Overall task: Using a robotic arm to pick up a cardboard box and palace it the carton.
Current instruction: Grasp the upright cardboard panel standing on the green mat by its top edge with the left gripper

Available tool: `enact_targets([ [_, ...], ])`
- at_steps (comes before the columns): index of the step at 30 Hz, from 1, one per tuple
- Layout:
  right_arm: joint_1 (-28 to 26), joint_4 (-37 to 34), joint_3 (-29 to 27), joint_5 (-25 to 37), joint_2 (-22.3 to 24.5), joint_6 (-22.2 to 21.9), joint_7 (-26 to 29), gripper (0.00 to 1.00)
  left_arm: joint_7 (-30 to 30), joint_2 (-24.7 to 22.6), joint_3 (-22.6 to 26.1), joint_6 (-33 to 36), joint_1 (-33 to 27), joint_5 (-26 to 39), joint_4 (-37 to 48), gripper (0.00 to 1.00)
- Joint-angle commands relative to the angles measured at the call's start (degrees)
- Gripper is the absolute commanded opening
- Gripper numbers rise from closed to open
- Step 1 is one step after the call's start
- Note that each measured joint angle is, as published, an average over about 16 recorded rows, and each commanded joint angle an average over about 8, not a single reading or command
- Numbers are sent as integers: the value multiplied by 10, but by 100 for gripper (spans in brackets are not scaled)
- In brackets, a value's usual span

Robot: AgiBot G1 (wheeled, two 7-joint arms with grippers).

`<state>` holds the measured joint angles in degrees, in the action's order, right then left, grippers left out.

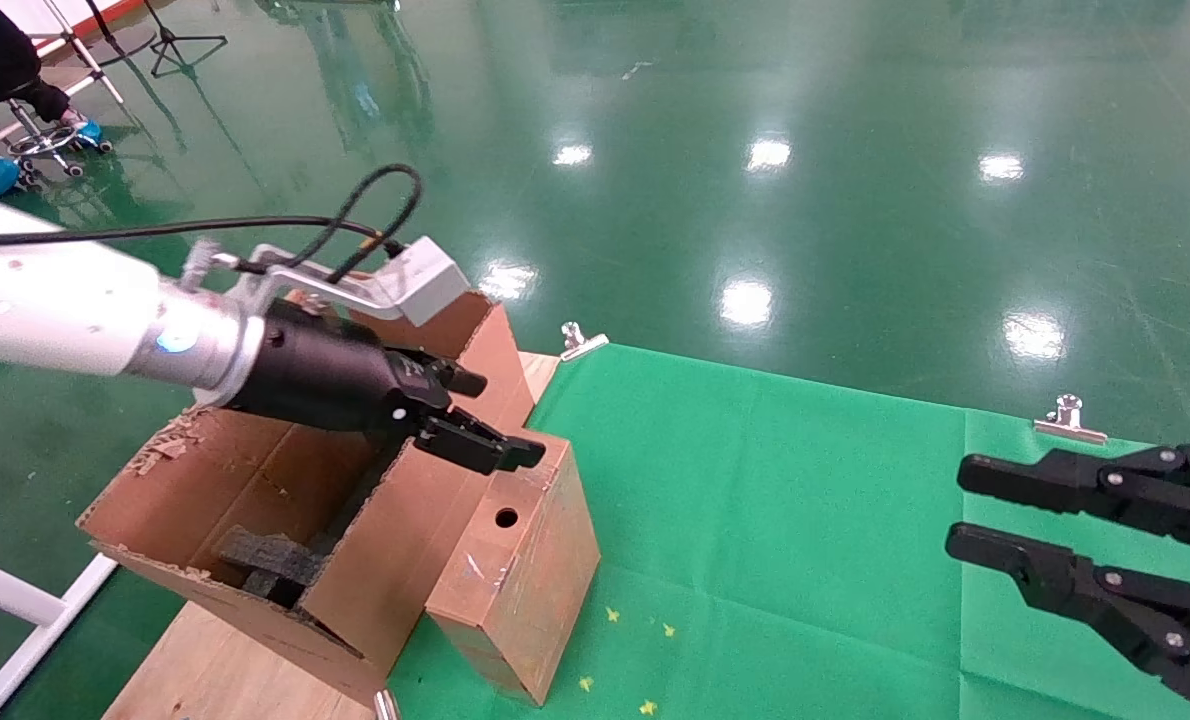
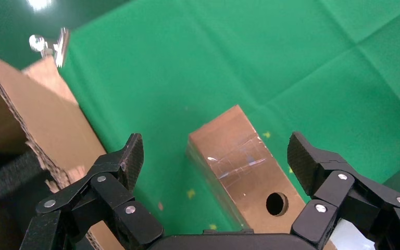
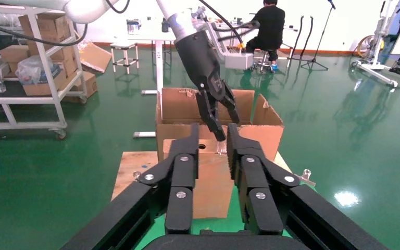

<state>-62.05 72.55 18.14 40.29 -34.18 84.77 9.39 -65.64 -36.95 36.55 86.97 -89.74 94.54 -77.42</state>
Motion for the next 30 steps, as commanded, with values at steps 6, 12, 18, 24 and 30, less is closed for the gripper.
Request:
enact_targets([
  [6, 0, 0, 0, 0, 0, 0, 0, 0, -93, -34, 58, 24, -37, 33, -1, 100],
  [12, 0, 0, 0, 0, 0, 0, 0, 0, -102, -48, 100, 19, -47, 30, -3, 100],
  [18, 0, 0, 0, 0, 0, 0, 0, 0, -107, -60, 138, 18, -57, 38, -3, 100],
  [24, 0, 0, 0, 0, 0, 0, 0, 25, -116, -65, 170, 18, -70, 45, -3, 100],
  [30, 0, 0, 0, 0, 0, 0, 0, 97, -116, -68, 188, 20, -80, 48, -3, 63],
])
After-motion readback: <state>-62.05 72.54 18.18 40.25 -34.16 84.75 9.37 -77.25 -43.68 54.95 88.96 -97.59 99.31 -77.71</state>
